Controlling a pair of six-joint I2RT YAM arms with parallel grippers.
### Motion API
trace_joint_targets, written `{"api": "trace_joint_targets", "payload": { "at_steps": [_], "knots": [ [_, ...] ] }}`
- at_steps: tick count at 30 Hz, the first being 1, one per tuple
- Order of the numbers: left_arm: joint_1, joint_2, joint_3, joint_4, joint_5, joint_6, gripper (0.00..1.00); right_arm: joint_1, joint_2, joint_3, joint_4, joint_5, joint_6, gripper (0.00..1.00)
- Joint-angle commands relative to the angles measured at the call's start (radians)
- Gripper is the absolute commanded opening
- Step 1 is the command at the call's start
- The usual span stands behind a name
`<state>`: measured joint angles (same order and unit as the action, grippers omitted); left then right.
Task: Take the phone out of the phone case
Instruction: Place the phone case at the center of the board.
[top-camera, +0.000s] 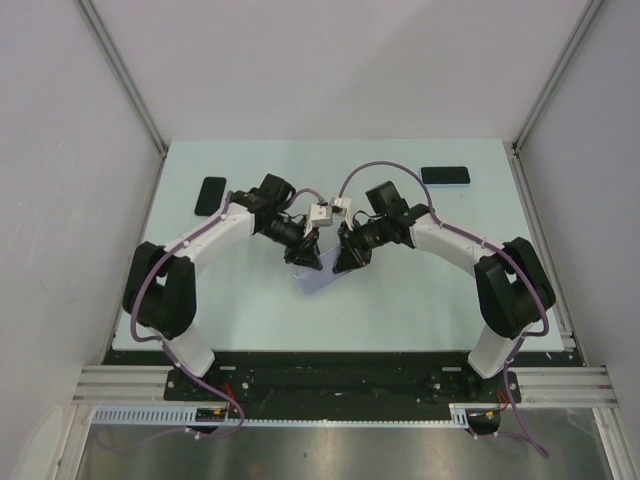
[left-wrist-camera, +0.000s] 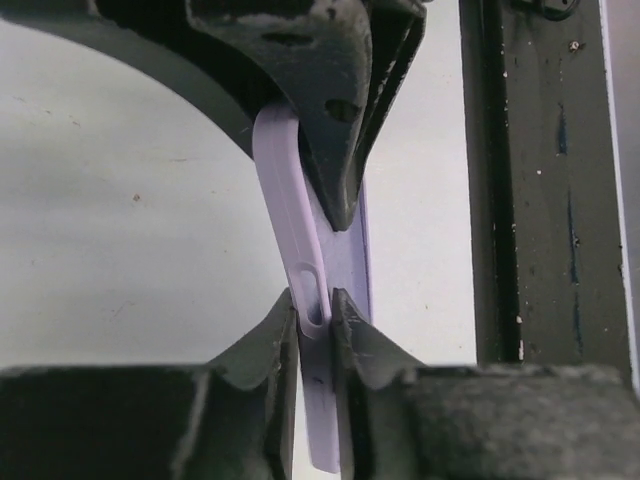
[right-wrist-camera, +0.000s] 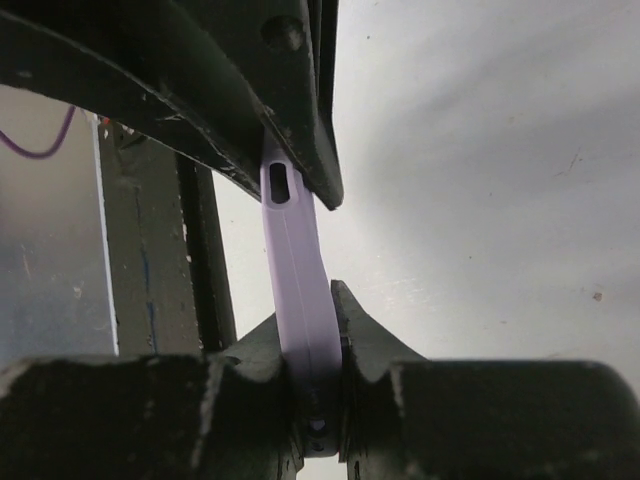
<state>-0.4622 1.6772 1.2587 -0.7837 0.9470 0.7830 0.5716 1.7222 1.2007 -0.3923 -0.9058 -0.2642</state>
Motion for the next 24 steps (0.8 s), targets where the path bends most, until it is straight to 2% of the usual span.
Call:
{"api": "trace_joint_targets", "payload": {
  "at_steps": [1,3,7,10,11,13,14,16,17,19,20,24],
  "knots": [
    [-0.007,0.036,0.051,-0.022,-0.002,-0.040,0.13,0.005,-0.047,0.031,0.017,-0.002,-0.013,0.00],
    [-0.009,0.053,0.062,-0.023,-0.008,-0.062,0.08,0.005,-0.047,0.031,0.017,-0.001,-0.012,0.00],
    [-0.009,0.055,0.062,-0.023,0.009,-0.062,0.05,0.004,-0.050,0.031,0.018,0.002,-0.009,0.00],
    [-0.006,0.049,0.062,-0.022,0.012,-0.065,0.02,-0.001,-0.055,0.031,0.026,-0.001,-0.001,0.15],
    [-0.007,0.049,0.062,-0.023,0.009,-0.070,0.01,-0.004,-0.055,0.030,0.033,-0.002,0.006,0.25],
    [0.000,0.052,0.061,-0.023,-0.005,-0.073,0.01,-0.018,-0.059,0.031,0.044,-0.007,0.029,0.35],
    [0.005,0.053,0.061,-0.023,-0.007,-0.079,0.01,-0.025,-0.062,0.030,0.053,-0.007,0.036,0.44],
    [0.022,0.056,0.062,-0.023,-0.014,-0.085,0.02,-0.052,-0.072,0.031,0.061,-0.013,0.051,0.52],
    [0.029,0.059,0.064,-0.022,-0.016,-0.091,0.02,-0.061,-0.076,0.031,0.070,-0.018,0.056,0.63],
    [0.049,0.059,0.064,-0.022,-0.010,-0.091,0.03,-0.093,-0.084,0.031,0.089,-0.015,0.091,0.67],
    [0.056,0.056,0.064,-0.023,-0.014,-0.088,0.03,-0.105,-0.085,0.030,0.102,-0.009,0.104,0.74],
    [0.083,0.039,0.073,-0.023,-0.013,-0.096,0.04,-0.145,-0.090,0.030,0.124,0.043,0.138,0.82]
  ]
}}
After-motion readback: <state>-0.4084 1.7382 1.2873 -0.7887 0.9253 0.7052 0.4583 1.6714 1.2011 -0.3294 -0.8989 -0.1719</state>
